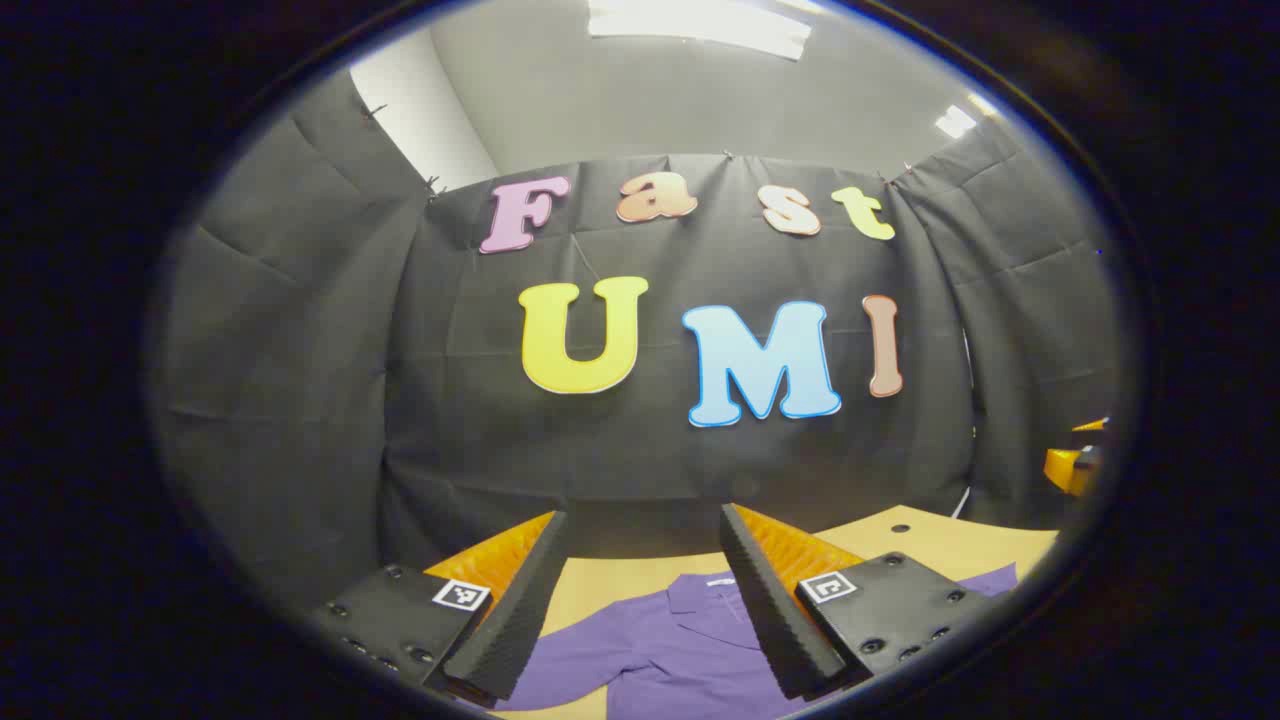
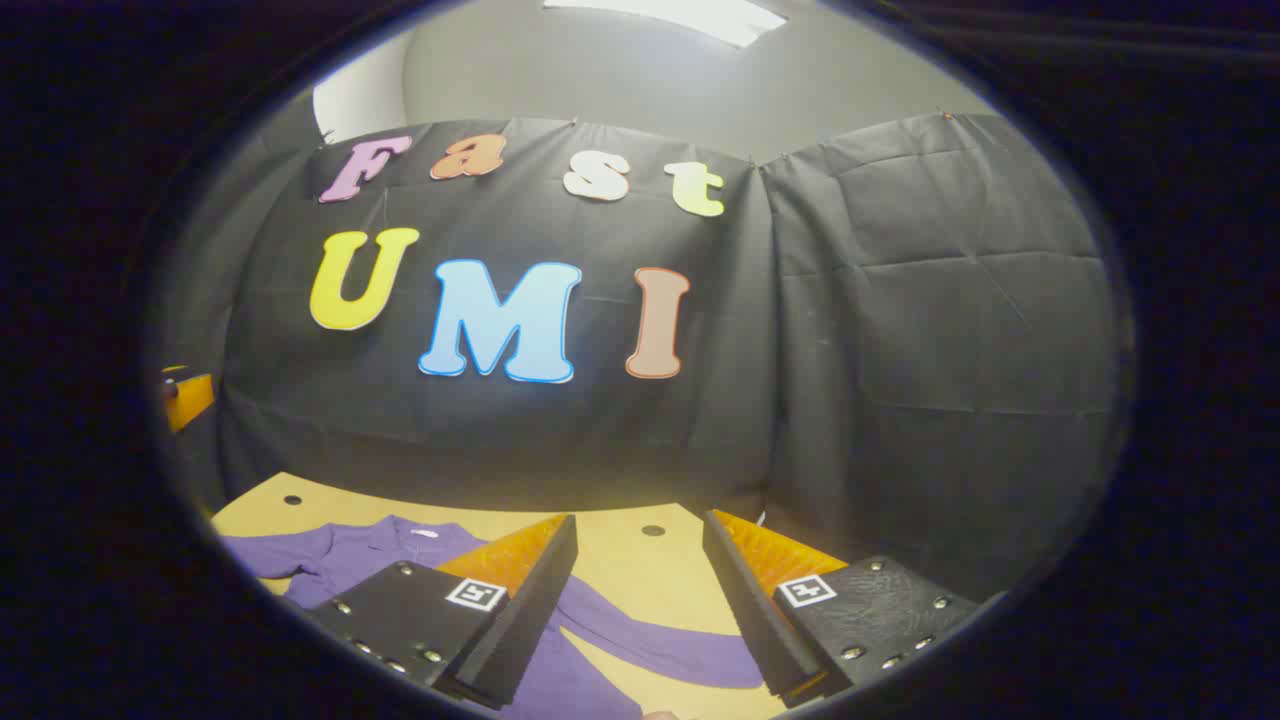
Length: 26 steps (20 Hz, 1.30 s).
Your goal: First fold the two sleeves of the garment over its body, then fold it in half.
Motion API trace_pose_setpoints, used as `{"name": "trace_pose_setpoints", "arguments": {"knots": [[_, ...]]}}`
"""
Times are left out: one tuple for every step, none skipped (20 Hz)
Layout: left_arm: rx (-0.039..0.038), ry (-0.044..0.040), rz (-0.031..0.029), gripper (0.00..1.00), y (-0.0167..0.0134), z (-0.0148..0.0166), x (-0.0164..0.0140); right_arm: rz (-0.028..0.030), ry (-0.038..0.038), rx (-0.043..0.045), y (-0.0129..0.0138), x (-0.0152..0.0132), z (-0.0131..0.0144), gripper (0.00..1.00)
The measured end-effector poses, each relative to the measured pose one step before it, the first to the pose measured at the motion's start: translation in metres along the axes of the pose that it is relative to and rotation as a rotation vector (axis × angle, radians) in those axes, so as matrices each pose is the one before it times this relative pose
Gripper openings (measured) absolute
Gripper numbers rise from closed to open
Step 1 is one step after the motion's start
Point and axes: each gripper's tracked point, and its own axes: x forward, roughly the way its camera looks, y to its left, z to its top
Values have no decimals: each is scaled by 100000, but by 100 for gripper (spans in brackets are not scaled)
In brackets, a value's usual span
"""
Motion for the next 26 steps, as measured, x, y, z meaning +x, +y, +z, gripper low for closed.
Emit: {"name": "trace_pose_setpoints", "arguments": {"knots": [[-892, 60, -74, 100, -512, -109, -141, -26, 459, 82, -208, 101, -97, 84], [-799, 24, 449, 100, -400, -2, -7, 531, 233, -297, -105, 111, 46, 84], [-515, 262, 578, 99, -369, -103, -38, 402, 6, -464, -270, 152, -74, 84], [-195, 38, 384, 99, -285, -112, -113, 304, -323, -754, -245, 230, 37, 84], [104, 39, 437, 99, -347, -62, -17, 340, -187, -890, -265, 160, -93, 84], [457, 505, 278, 99, -289, -167, -148, 742, 244, -494, -61, 104, -175, 84], [238, -122, 470, 99, -232, -197, -114, 1076, -267, -73, -26, -118, -273, 84], [-114, -377, 302, 99, -219, -31, -64, 977, -379, 313, 65, 205, -161, 84], [-276, 950, 644, 99, -240, -378, 31, 342, 1058, -57, -107, 300, -573, 84], [-613, 668, 410, 99, -226, -412, -50, 170, 2305, -227, -163, 236, -820, 83], [-566, 532, 494, 99, -303, -277, -39, 745, 1222, -237, 26, -30, -599, 83], [-176, 862, 532, 99, -143, -333, 14, 307, 567, -133, -72, 91, -204, 84], [204, 463, 371, 99, -210, -233, 44, -59, 641, 144, -327, 183, -257, 84], [343, 54, 289, 99, -166, 84, 22, -405, 711, 571, -408, 154, -263, 83], [334, -61, 65, 99, -225, -43, -14, -845, 1308, 838, -400, 257, -689, 84], [410, -104, -158, 99, -331, 77, 122, -969, 1956, 1057, -506, 278, -710, 84], [414, -76, -2, 99, -194, -71, 109, -1149, 2895, 1005, -473, 163, -1036, 84], [450, -7, -168, 99, -193, 62, 168, -1605, 3581, 459, -618, 170, -1078, 84], [317, -67, -99, 99, -34, 26, 8, -1216, 3749, -29, -508, 342, -1245, 84], [305, 40, 82, 99, -22, 35, 33, -796, 2627, -284, -398, 305, -869, 84], [242, 281, -12, 99, -173, -124, 76, -1130, 2298, -296, -452, 230, -800, 84], [171, 449, 57, 99, -28, -53, 124, -1542, 2680, -316, -681, 403, -894, 84], [214, 356, -77, 99, -39, -110, 92, -1205, 2274, -68, -414, 236, -600, 84], [356, 100, -87, 99, -97, -77, 10, -965, 2515, 242, -339, 392, -681, 84], [519, -325, 260, 99, -3, 122, -49, -885, 2691, 617, -368, 367, -831, 84], [382, -626, -94, 99, -63, 202, 77, -423, 2755, 951, -316, 390, -893, 84]]}}
